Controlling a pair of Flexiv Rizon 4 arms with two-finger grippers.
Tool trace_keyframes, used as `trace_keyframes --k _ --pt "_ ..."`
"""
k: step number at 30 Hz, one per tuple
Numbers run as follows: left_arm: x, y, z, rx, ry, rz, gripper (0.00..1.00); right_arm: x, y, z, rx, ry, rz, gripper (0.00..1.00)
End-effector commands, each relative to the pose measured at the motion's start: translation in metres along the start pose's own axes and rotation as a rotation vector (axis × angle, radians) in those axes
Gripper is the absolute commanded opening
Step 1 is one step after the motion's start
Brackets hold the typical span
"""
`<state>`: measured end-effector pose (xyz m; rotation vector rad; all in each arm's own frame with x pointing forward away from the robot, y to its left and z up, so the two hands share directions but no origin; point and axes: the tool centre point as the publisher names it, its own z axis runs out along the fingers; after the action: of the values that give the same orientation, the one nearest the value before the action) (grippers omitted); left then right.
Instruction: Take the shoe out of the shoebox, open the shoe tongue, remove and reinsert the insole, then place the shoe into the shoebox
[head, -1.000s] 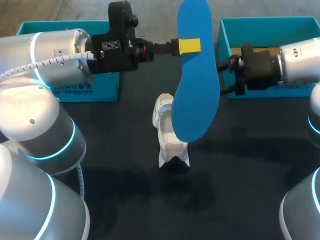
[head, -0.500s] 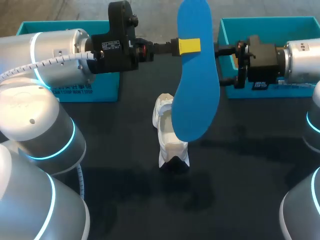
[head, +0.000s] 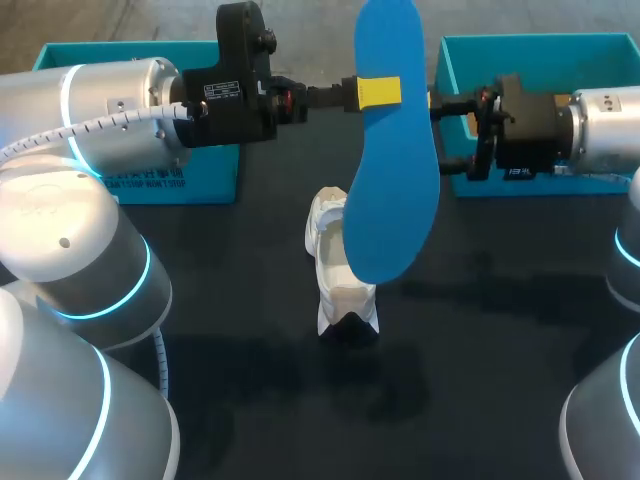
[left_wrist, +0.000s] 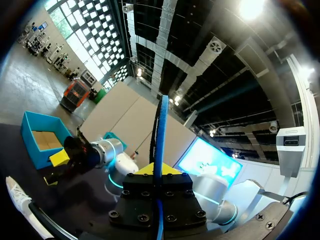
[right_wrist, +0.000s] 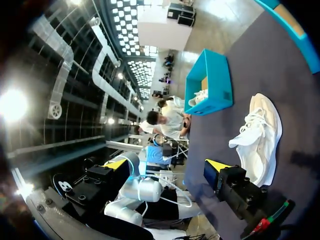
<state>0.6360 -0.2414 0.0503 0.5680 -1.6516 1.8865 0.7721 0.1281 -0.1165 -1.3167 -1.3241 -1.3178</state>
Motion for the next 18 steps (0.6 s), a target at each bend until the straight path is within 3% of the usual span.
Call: trace_keyframes --k 1,8,18 --pt "-0.001 0.001 0.001 0.004 0.002 0.001 0.0 0.0 0.001 0.002 0.0 -0.002 0.0 1.0" --pt "-0.005 0.006 -0.007 0.012 0.013 0.105 0.0 0.0 0.001 0.002 0.0 -0.002 0.0 1.0" --pt "-0.021 0.016 -0.029 -0.099 -0.003 0.414 0.0 0.0 0.001 0.002 0.0 -0.002 0.0 1.0"
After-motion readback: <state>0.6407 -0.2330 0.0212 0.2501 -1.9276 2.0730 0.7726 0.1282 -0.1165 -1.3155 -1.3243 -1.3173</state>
